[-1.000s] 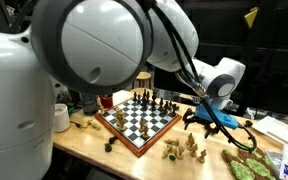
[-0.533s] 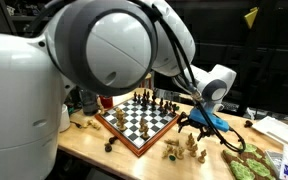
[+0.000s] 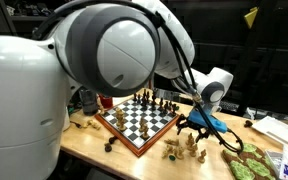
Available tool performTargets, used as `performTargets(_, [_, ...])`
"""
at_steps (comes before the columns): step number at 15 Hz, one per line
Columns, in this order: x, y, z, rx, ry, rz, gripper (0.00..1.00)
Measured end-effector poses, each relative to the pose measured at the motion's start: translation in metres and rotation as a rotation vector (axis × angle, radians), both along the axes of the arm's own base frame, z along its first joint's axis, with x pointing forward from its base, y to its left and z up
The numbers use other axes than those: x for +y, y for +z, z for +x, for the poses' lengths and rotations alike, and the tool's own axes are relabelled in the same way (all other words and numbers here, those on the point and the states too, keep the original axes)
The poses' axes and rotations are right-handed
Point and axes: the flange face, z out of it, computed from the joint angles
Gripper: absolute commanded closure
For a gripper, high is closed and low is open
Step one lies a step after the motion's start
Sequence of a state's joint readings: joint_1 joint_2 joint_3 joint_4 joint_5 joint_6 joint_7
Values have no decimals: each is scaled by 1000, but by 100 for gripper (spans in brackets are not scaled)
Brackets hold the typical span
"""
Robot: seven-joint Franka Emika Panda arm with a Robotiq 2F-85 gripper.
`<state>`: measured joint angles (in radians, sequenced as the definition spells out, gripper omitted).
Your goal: Pick up the beige chess piece from the table and put it on the chess board
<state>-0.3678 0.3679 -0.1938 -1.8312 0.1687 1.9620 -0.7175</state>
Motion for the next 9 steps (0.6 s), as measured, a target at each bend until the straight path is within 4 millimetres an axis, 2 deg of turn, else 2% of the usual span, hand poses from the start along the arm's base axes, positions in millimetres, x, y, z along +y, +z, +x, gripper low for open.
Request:
performTargets(7, [2,-1,3,2,18,-6,88])
performTargets(9, [2,0,3,1,19,-7,99])
